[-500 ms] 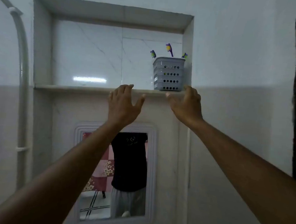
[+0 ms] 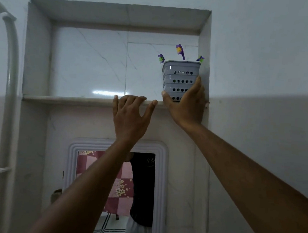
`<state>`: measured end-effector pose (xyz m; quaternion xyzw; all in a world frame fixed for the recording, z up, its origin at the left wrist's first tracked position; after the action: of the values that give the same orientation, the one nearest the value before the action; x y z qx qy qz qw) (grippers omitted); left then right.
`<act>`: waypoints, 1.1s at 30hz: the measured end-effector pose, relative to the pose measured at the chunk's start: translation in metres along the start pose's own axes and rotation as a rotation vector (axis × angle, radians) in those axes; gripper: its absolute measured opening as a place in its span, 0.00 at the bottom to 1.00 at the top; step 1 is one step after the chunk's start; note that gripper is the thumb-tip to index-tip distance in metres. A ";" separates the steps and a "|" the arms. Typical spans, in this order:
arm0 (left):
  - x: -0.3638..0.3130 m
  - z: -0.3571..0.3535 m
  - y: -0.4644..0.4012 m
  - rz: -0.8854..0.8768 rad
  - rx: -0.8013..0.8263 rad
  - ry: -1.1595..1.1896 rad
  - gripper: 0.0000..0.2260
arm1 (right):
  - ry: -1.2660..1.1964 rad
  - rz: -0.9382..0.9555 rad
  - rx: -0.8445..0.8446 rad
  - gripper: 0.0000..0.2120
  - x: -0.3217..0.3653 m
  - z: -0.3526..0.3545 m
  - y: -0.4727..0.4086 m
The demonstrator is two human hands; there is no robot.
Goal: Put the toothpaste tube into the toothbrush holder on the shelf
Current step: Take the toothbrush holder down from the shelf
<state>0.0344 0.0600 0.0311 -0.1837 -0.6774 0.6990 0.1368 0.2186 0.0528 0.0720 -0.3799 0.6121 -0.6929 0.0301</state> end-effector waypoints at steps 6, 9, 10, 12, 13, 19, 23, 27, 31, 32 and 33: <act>0.001 0.004 -0.002 0.010 0.006 0.011 0.25 | -0.084 -0.039 -0.072 0.60 0.003 0.011 0.004; -0.001 0.008 -0.003 0.027 0.033 0.035 0.26 | -0.153 -0.056 -0.106 0.61 0.011 0.022 0.010; -0.002 0.010 -0.004 0.029 0.046 0.046 0.25 | -0.167 -0.056 -0.106 0.61 0.014 0.026 0.011; -0.003 0.013 -0.004 0.024 0.084 0.075 0.25 | -0.186 -0.064 -0.072 0.64 0.021 0.037 0.011; -0.002 0.015 -0.005 0.015 0.111 0.090 0.25 | -0.193 -0.078 -0.054 0.66 0.024 0.043 0.012; -0.006 0.050 0.004 0.042 0.185 0.315 0.27 | -0.281 -0.090 -0.111 0.63 0.037 0.077 0.040; -0.009 0.082 0.041 0.091 0.221 0.439 0.26 | -0.275 -0.074 -0.144 0.60 0.033 0.101 0.093; -0.002 0.097 0.097 0.101 0.335 0.465 0.25 | -0.243 -0.166 -0.065 0.59 0.011 0.113 0.164; 0.017 0.099 0.175 0.148 0.461 0.499 0.25 | -0.194 -0.269 0.049 0.60 -0.014 0.117 0.246; 0.022 0.101 0.198 0.182 0.498 0.504 0.26 | -0.180 -0.292 0.079 0.60 -0.020 0.118 0.268; 0.027 0.103 0.221 0.222 0.535 0.500 0.26 | -0.163 -0.319 0.107 0.60 -0.027 0.119 0.290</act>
<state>-0.0227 -0.0298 -0.1902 -0.3784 -0.3926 0.7954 0.2647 0.1819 -0.1039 -0.1979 -0.5248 0.5019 -0.6875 -0.0106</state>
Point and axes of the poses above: each hand's wrist, its own y-axis away from the middle knuckle, its own z-axis out of the back of the hand, x = y × z, the point moved 3 cm from there along -y, towards the middle knuckle, and after that the axes turned 6 degrees about -z, right-handed, at the moved point
